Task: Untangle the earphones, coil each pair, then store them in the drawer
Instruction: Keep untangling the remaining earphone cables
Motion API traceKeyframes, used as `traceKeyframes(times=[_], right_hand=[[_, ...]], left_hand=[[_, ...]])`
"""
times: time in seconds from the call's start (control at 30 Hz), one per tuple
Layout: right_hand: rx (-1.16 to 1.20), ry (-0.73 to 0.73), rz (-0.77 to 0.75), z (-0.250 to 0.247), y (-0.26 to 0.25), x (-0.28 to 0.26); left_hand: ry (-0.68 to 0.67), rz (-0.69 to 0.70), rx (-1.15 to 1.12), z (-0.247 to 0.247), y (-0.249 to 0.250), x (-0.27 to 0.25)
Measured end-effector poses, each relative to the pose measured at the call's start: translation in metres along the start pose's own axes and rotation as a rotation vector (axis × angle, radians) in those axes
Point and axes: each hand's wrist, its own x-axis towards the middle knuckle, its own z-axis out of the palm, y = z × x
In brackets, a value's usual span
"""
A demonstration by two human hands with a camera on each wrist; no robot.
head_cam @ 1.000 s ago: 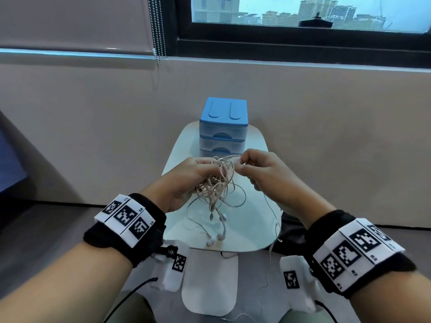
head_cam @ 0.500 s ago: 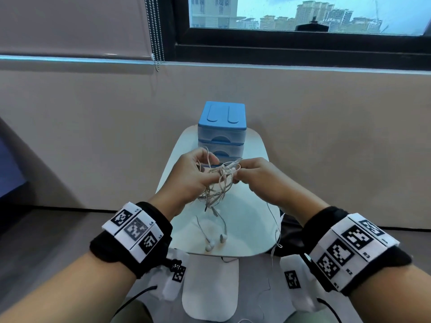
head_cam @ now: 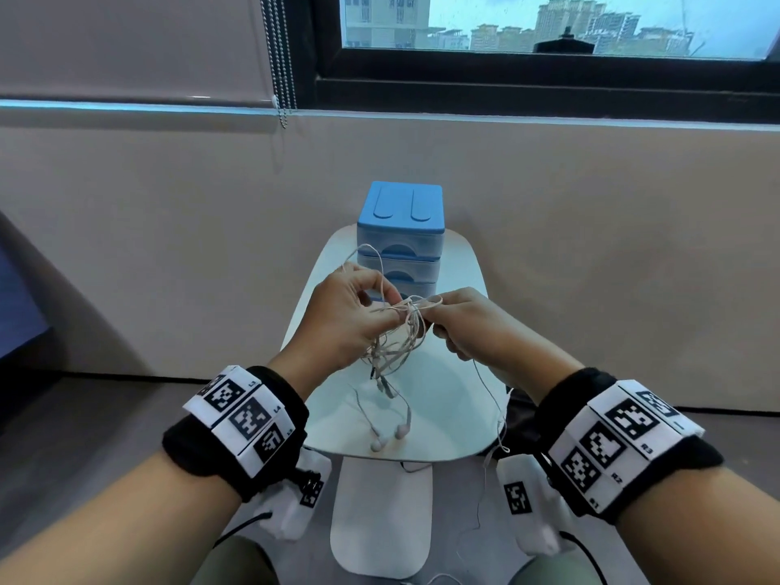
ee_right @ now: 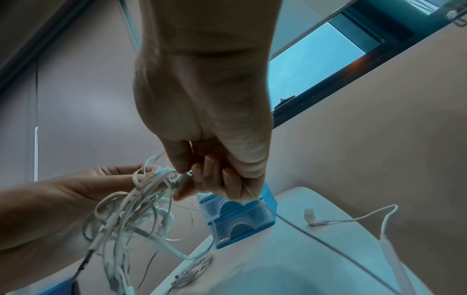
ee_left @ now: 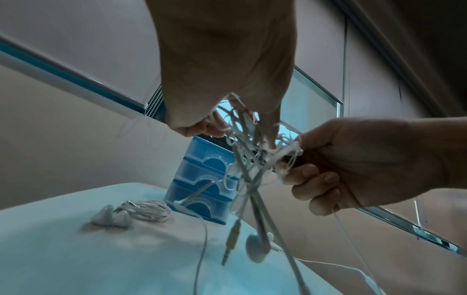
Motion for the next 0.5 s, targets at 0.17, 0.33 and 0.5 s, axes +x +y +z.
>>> traceKeyframes(times=[0.17,0.33,0.5], right_hand=[[-0.033,0.128,-0.052,0.0031,0.0003,-0.0019],[0.014,0.16,-0.002,0.0054,0.0,-0.0036],[0.207,0.039,0.108,0.0045,-0.0008,-0.0056]], left_hand=[[-0.014,-0.024,-0.053,0.0069,-0.0016,0.0029],[-0.04,-0.009,-0.054,0.0105,-0.0013,0.0048],[-0.106,-0.004,-0.086,0.0074,0.0005,0.0024]])
